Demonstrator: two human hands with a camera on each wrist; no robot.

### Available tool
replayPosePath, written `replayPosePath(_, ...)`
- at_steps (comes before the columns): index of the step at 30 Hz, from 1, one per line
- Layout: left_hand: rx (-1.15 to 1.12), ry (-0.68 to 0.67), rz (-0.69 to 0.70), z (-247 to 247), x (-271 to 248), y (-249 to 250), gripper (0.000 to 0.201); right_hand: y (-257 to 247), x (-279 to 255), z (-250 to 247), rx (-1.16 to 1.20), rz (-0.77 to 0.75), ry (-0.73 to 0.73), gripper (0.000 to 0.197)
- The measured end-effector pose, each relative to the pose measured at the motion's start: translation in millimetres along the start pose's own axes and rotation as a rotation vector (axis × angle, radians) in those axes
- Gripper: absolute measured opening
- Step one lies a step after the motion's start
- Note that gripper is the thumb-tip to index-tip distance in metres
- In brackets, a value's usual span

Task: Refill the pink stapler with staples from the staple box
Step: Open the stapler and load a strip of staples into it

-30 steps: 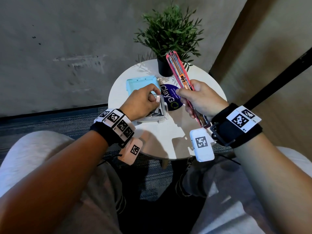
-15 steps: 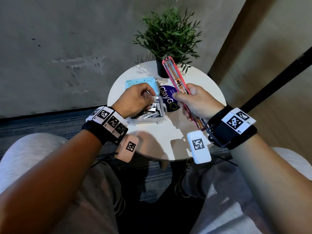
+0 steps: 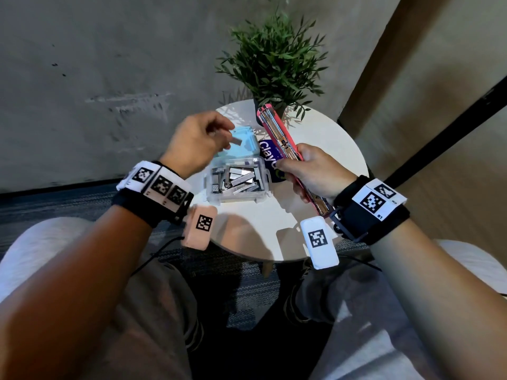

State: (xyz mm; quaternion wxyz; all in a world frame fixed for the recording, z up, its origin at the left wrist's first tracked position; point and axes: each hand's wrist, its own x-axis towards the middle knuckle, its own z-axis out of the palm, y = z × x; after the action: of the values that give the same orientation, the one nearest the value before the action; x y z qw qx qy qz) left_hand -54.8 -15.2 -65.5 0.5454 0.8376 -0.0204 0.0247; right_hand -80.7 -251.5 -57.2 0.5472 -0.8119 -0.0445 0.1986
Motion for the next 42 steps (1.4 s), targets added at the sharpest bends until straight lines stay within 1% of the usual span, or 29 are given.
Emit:
replayPosePath(2, -0.145, 0.078, 0.026, -10.0, 2.1, 5.3, 0.020, 0.5, -0.8, 2.7, -0.012, 0.005, -0.014, 0.012)
replayPosePath(4, -0.274, 0.120, 0.056, -16.9, 2.6, 9.0, 0.020, 1.2, -0.8, 5.0, -0.023, 0.010, -0.027, 0.011)
replayPosePath(6, -0.375, 0.113, 0.086, -18.9, 2.4, 10.3, 0.021, 2.2, 0.0, 6.5, -0.033, 0.012, -0.040, 0.015)
replayPosePath(8, -0.408, 0.092, 0.082, -16.8, 0.9, 10.8, 0.022, 3.2, 0.9, 7.1, -0.037, 0.017, -0.047, 0.021)
replayPosePath(12, -0.376, 0.019, 0.087, -11.2, -2.9, 13.8, 0.017, 3.9, 0.3, 8.9, -0.046, 0.019, -0.076, 0.011)
replayPosePath(18, -0.351, -0.022, 0.102, -7.9, -4.4, 15.8, 0.011, 5.0, 0.5, 11.2, -0.077, 0.021, -0.108, 0.015)
replayPosePath(27, -0.215, -0.014, 0.063, -3.8, -3.0, 14.4, 0.014, 4.7, 0.8, 13.0, -0.115, 0.010, -0.123, 0.015)
replayPosePath(34, -0.032, 0.015, 0.102, -5.8, -4.3, 14.9, 0.011, 3.1, -1.6, 16.0, -0.141, -0.001, -0.131, 0.014)
replayPosePath(42, 0.046, 0.070, 0.133, -5.9, -6.5, 18.3, 0.009, -1.8, -5.3, 14.7, -0.141, 0.000, -0.128, 0.012)
